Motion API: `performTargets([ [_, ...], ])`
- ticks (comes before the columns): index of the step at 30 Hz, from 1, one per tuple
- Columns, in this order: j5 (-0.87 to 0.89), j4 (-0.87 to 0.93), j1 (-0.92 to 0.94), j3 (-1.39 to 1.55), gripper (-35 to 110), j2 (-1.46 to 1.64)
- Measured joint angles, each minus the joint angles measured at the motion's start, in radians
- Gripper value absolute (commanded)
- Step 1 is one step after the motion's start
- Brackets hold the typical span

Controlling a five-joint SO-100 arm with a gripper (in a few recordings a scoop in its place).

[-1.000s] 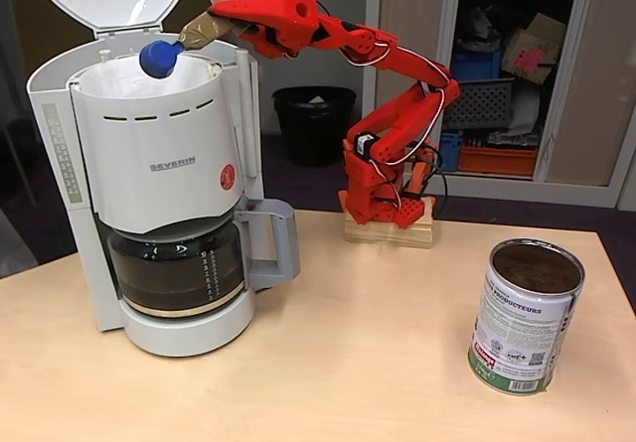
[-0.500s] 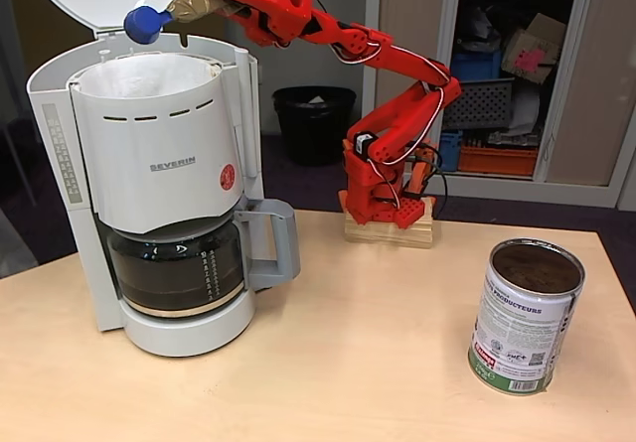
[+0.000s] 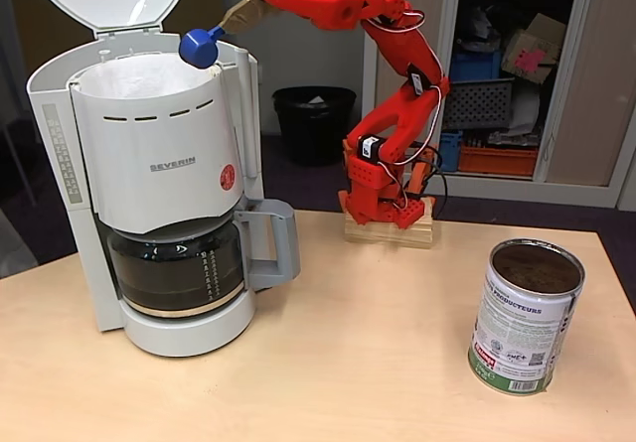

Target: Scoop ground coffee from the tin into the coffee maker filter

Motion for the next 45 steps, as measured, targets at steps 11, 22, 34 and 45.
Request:
performTargets([
  [11,-0.623,0.224,-0.146,-0.115,0,0.026],
  [22,-0.943,0.316,-0.336,-0.124,0,0.08],
  [34,-1.103,0.425,-0.568,-0.058,0,0.11],
  [45,-1.108,0.506,-0.778,0.094,0,0.144],
])
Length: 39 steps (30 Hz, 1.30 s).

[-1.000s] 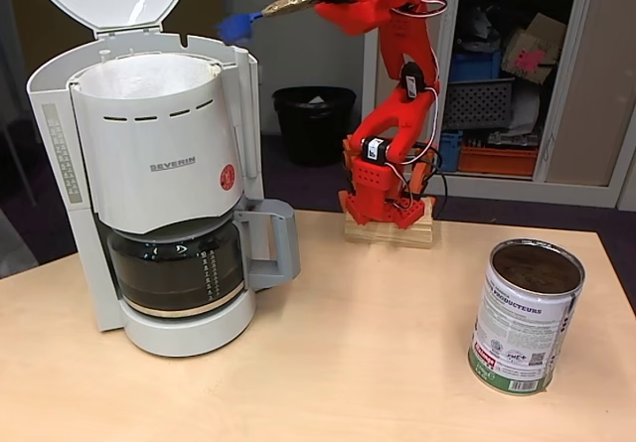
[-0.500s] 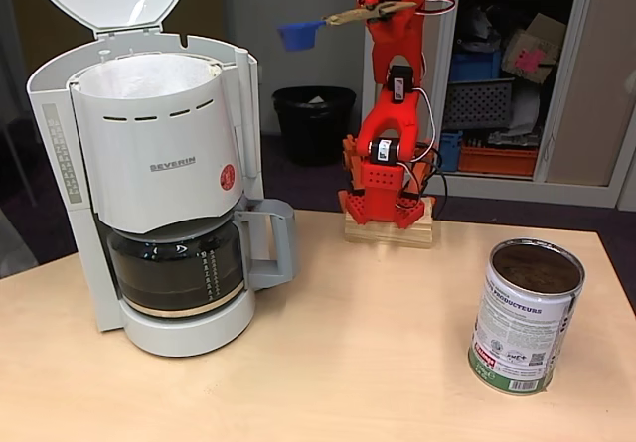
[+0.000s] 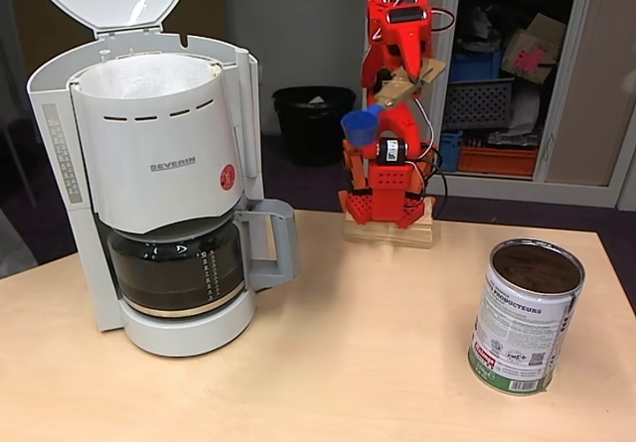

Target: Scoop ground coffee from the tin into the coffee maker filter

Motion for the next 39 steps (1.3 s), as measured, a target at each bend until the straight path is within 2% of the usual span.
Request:
performTargets([
  [12,0.002,0.069,-0.373,0.098,0,0.028],
  [19,0.075,0.075,-0.543,0.144,0,0.025],
  [27,0.166,0.002,-0.637,0.183,0,-0.1],
  [39,0.347,-0.164,-0.675,0.199,0,-0.285],
])
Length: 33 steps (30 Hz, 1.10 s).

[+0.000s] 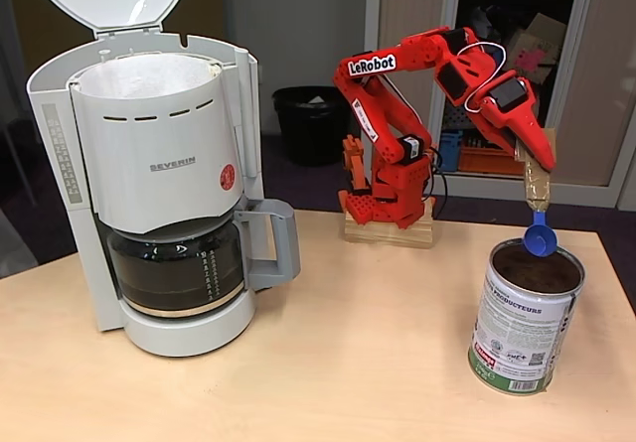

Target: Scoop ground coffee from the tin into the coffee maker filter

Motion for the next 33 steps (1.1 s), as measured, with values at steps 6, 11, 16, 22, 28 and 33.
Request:
performTargets([
  [6,0.051,-0.08,0.017,0.006,0,-0.054],
  [11,0.1,-0.144,0.048,0.017,0,-0.089],
  [16,0.12,-0.202,0.072,0.04,0,-0.137],
  [22,0.141,-0.27,0.077,0.12,0,-0.14],
  [28,0.149,-0.307,0.092,0.17,0,-0.138],
  [33,0.179,-0.342,0.114,0.213,0,-0.14],
])
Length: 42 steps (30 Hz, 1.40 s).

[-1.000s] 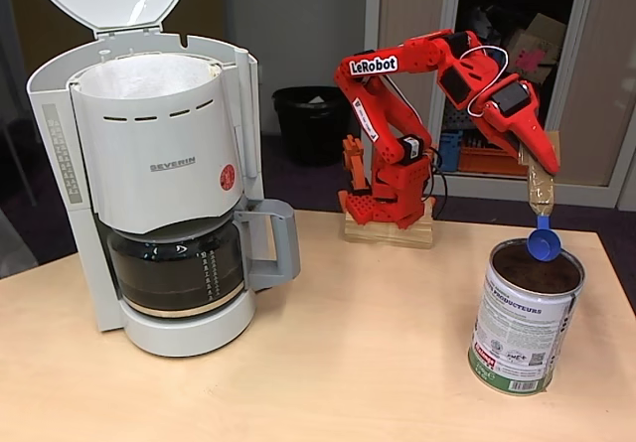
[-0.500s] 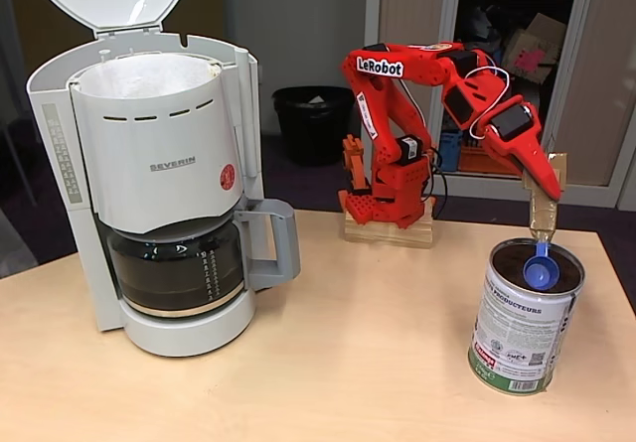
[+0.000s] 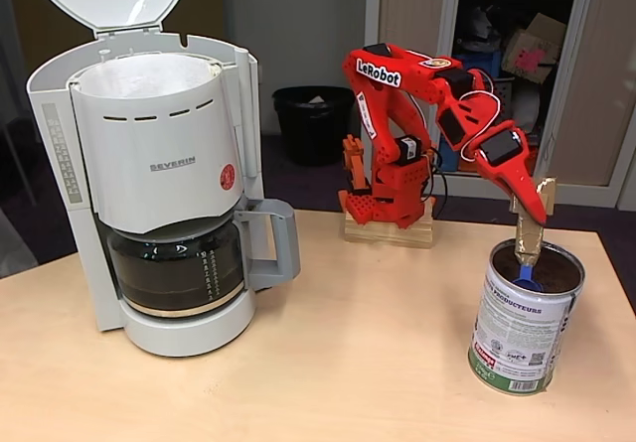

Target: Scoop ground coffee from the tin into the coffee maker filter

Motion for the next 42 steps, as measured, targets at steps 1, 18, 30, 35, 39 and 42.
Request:
performTargets([
  [1,0.009,-0.014,0.0,0.012,0,-0.002],
  [18,0.121,-0.058,-0.003,0.037,5,-0.018],
  [30,0.144,-0.078,-0.008,0.052,17,-0.018],
  [35,0.156,-0.075,-0.026,0.052,16,-0.018],
  [39,0.16,-0.075,-0.026,0.052,16,-0.018],
  [42,0.16,-0.075,-0.026,0.052,16,-0.018],
])
